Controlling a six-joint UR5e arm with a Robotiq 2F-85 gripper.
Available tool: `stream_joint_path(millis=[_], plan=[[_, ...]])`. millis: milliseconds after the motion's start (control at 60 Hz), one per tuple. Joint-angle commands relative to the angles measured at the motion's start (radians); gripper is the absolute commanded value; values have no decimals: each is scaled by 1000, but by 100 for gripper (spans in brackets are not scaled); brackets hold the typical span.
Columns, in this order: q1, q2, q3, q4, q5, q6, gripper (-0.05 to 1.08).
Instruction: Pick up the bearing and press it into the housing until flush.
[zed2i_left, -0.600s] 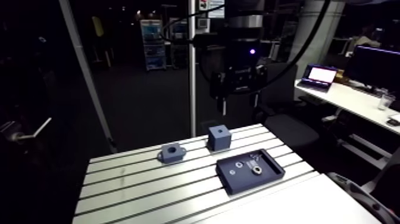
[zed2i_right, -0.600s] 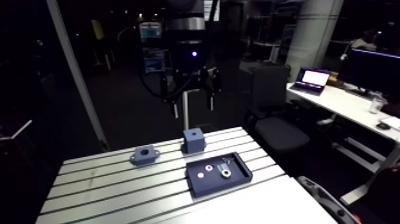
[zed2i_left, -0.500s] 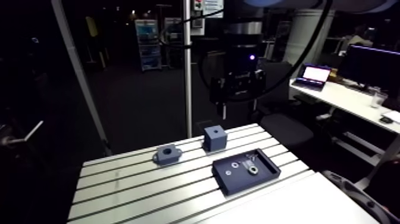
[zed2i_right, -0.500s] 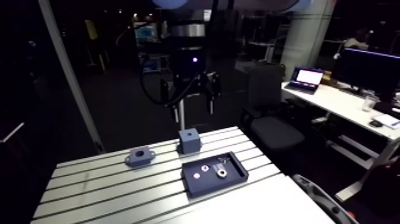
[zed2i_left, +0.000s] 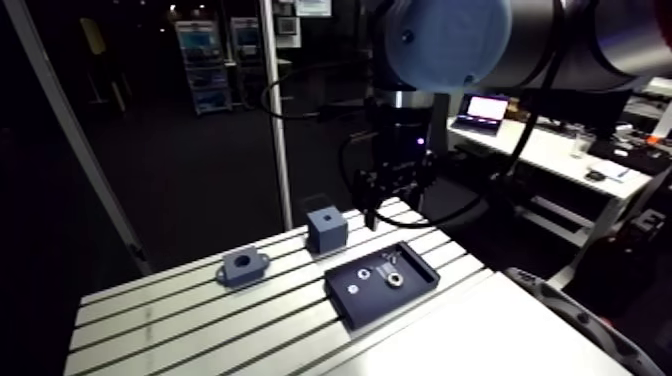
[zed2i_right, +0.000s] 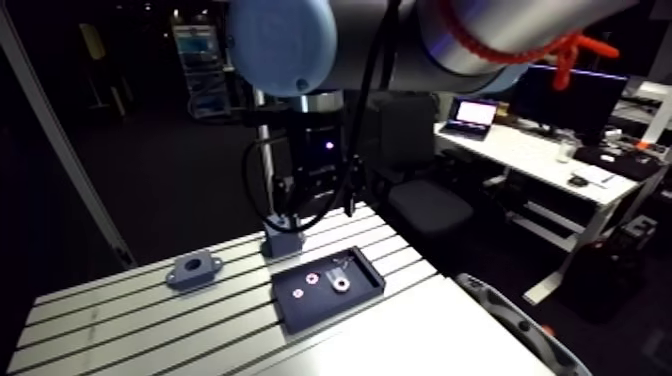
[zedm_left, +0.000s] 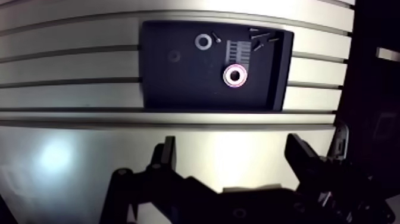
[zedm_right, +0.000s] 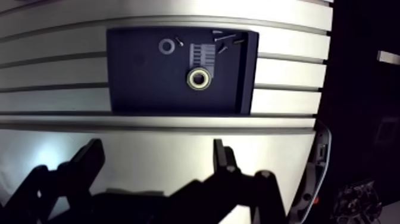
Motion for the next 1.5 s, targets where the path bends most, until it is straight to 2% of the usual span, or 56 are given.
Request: stream_joint_path(millis=[17, 150, 350, 650, 783, 900, 983, 1183, 1500], plan=[[-45, 84, 57, -125, 11, -2, 1], [-44, 132, 61, -162, 20, 35, 1], [-37, 191, 72, -209, 17, 77, 1], [-34, 214, 90, -269, 17, 86, 1], [-34, 216, 89, -273, 7, 85, 1], [-34, 222, 86, -275, 5, 82, 1], [-36, 244, 81, -276, 2, 79, 1], [-37, 272, 75, -280, 3, 71, 19], [-39, 288, 78, -315, 2, 65, 26]])
